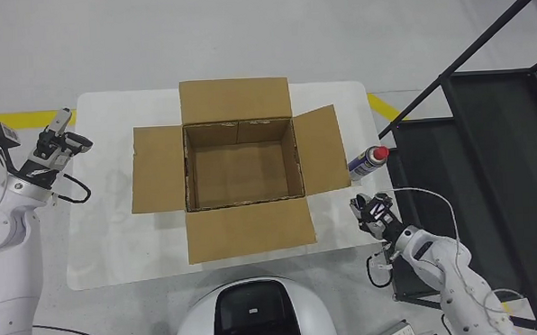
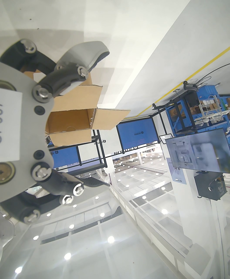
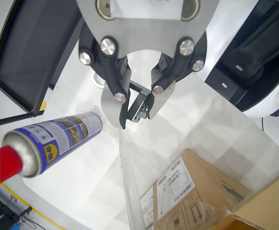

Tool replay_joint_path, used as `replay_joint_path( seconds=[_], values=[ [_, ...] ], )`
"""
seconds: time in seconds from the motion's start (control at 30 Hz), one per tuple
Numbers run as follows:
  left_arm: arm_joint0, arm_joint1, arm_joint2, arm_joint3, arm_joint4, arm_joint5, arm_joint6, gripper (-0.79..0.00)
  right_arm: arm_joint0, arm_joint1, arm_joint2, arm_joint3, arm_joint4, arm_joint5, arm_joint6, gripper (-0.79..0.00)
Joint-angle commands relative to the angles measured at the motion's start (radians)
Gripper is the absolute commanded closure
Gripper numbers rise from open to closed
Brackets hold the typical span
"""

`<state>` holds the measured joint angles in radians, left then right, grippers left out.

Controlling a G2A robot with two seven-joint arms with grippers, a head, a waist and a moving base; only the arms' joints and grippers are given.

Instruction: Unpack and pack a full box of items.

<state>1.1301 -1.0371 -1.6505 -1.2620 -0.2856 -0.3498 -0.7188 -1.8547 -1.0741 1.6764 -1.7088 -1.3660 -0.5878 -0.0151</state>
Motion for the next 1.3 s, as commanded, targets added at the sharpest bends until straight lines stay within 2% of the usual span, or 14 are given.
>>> replay_joint_path(
  seconds=[0.0, 0.2, 0.4, 0.6, 0.77, 0.93, 1.1, 1.27],
  values=[
    [0.000, 0.000, 0.000, 0.000, 0.000, 0.000, 0.000, -0.785, -0.038, 0.004, 0.038, -0.043, 0.029, -0.048, -0.014, 0.000],
    [0.000, 0.000, 0.000, 0.000, 0.000, 0.000, 0.000, -0.785, -0.130, 0.018, 0.151, -0.163, 0.128, -0.212, -0.011, 0.000],
    [0.000, 0.000, 0.000, 0.000, 0.000, 0.000, 0.000, -0.785, -0.135, 0.025, 0.151, -0.250, 0.185, -0.302, 0.025, 0.000],
    [0.000, 0.000, 0.000, 0.000, 0.000, 0.000, 0.000, -0.785, -0.012, 0.024, 0.016, -0.291, 0.230, -0.250, 0.165, 0.000],
    [0.000, 0.000, 0.000, 0.000, 0.000, 0.000, 0.000, -0.785, 0.158, 0.018, -0.134, -0.281, 0.291, -0.178, 0.333, 0.000],
    [0.000, 0.000, 0.000, 0.000, 0.000, 0.000, 0.000, -0.785, 0.341, 0.003, -0.291, -0.237, 0.305, -0.062, 0.475, 0.000],
    [0.000, 0.000, 0.000, 0.000, 0.000, 0.000, 0.000, -0.785, 0.509, -0.021, -0.440, -0.159, 0.294, 0.068, 0.566, 0.000],
    [0.000, 0.000, 0.000, 0.000, 0.000, 0.000, 0.000, -0.785, 0.639, -0.053, -0.575, -0.055, 0.272, 0.188, 0.585, 0.000]
  ],
)
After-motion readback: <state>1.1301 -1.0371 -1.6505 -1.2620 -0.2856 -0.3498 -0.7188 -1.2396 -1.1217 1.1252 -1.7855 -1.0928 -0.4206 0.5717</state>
